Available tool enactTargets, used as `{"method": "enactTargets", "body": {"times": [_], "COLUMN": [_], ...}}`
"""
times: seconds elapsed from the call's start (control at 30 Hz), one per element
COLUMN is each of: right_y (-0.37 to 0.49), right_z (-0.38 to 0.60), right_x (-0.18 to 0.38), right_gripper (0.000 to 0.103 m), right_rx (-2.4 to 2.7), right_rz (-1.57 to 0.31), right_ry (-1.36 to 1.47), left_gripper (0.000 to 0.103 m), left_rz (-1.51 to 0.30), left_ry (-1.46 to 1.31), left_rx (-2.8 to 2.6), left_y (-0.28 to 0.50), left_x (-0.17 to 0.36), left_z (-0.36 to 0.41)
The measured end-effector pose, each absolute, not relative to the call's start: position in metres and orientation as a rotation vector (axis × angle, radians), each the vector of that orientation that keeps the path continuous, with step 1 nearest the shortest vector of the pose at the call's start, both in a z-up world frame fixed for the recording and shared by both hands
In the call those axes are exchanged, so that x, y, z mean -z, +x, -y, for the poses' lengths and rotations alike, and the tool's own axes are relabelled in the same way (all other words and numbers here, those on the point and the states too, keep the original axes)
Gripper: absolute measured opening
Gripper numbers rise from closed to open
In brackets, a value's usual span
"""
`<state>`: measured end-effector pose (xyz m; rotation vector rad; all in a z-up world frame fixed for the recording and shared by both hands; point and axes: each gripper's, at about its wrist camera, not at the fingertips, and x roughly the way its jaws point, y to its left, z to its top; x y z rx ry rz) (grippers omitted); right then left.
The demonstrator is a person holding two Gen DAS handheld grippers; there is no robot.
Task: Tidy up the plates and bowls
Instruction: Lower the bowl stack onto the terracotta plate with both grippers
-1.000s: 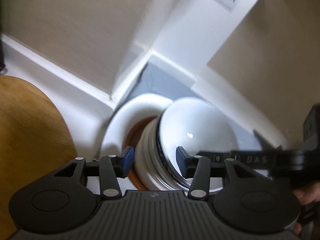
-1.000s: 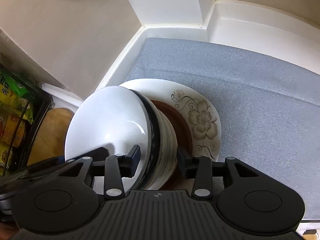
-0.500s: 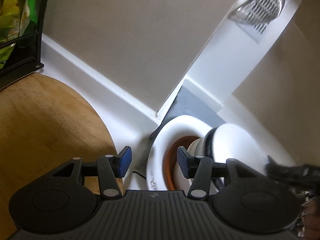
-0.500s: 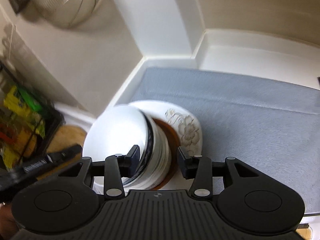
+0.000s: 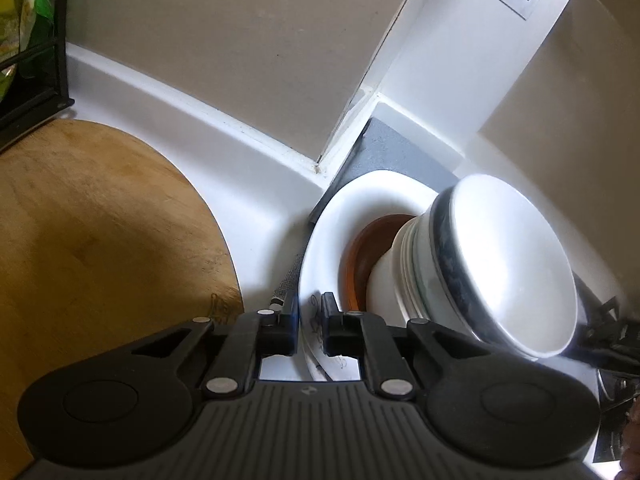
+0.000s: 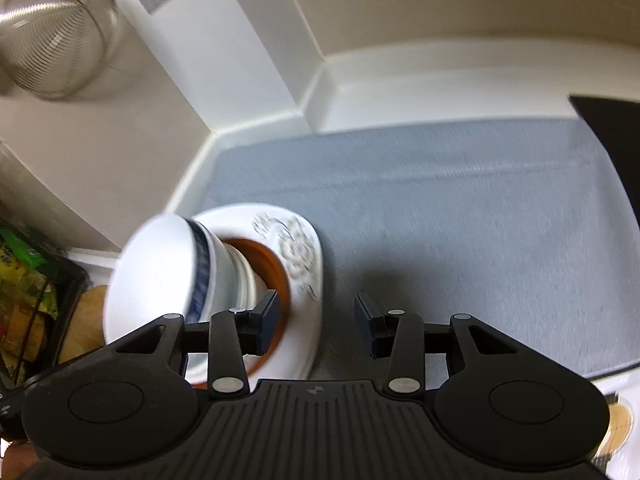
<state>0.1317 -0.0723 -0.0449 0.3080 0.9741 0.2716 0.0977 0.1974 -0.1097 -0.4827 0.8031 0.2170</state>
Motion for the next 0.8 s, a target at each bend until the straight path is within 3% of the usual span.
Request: {"method": "enactTargets", "body": {"times": [0.8], "right_y": [0.142], "right_z": [0.054], "right_x": [0.092], "right_gripper": [0.044], "right_rx": [-0.319], "right_rz": [-1.13], "right_ry": [0.365], "left_gripper": [0.015], "left_rz": [-0.846], "left_ry": [-0.455], "left_rx": [-0.225], "left_y": [0.1], "left_x": [0.105], "left_z": [-0.187]}}
